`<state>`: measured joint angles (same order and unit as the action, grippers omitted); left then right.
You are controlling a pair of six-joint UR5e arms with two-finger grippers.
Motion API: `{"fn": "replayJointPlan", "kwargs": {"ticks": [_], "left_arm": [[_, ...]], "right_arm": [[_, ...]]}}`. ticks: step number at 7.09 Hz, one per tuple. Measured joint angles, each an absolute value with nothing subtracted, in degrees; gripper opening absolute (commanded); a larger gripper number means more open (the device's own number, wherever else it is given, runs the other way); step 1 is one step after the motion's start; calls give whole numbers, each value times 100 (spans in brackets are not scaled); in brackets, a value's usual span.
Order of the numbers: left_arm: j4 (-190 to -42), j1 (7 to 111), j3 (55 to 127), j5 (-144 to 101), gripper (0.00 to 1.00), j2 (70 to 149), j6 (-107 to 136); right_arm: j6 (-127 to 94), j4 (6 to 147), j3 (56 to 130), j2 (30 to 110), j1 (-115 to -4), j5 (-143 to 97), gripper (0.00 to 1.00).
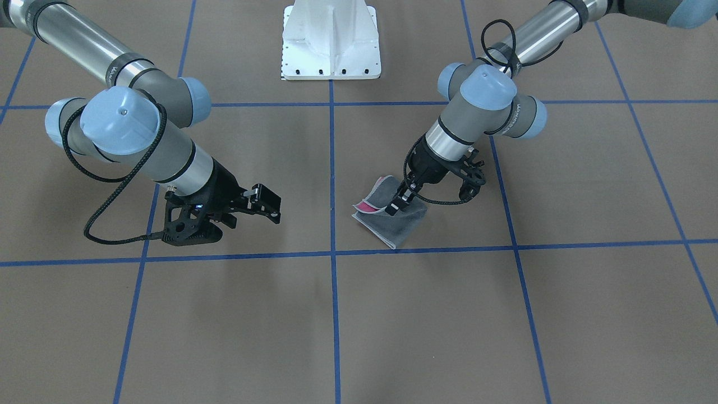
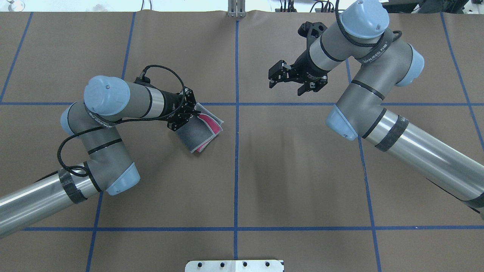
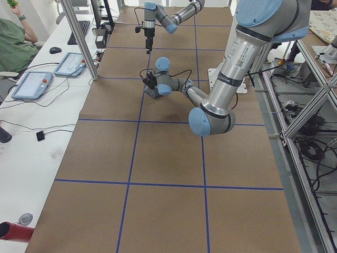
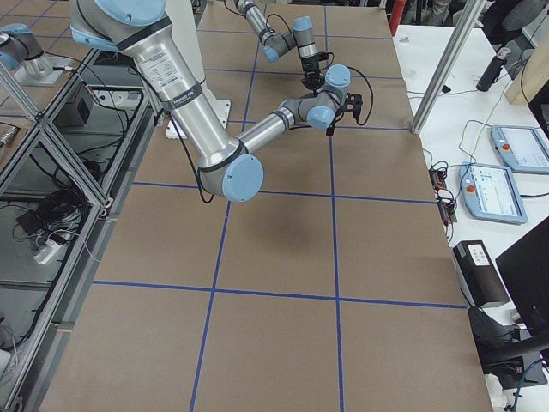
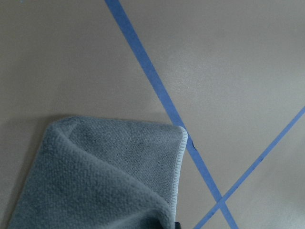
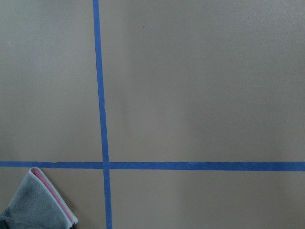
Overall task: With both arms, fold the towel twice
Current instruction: 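Lift the grasped towel end and fold it away from the robot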
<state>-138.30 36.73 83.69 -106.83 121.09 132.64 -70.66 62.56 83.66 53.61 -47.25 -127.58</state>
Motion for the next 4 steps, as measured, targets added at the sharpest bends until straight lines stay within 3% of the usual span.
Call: {"fn": "replayJointPlan", "kwargs": {"ticks": [4], "left_arm": [[-13928,3766,8108,-10677,0,12158,13550]], "right_arm": [[-7066,6253,8366,5361,-4712,-12725,100]]}}
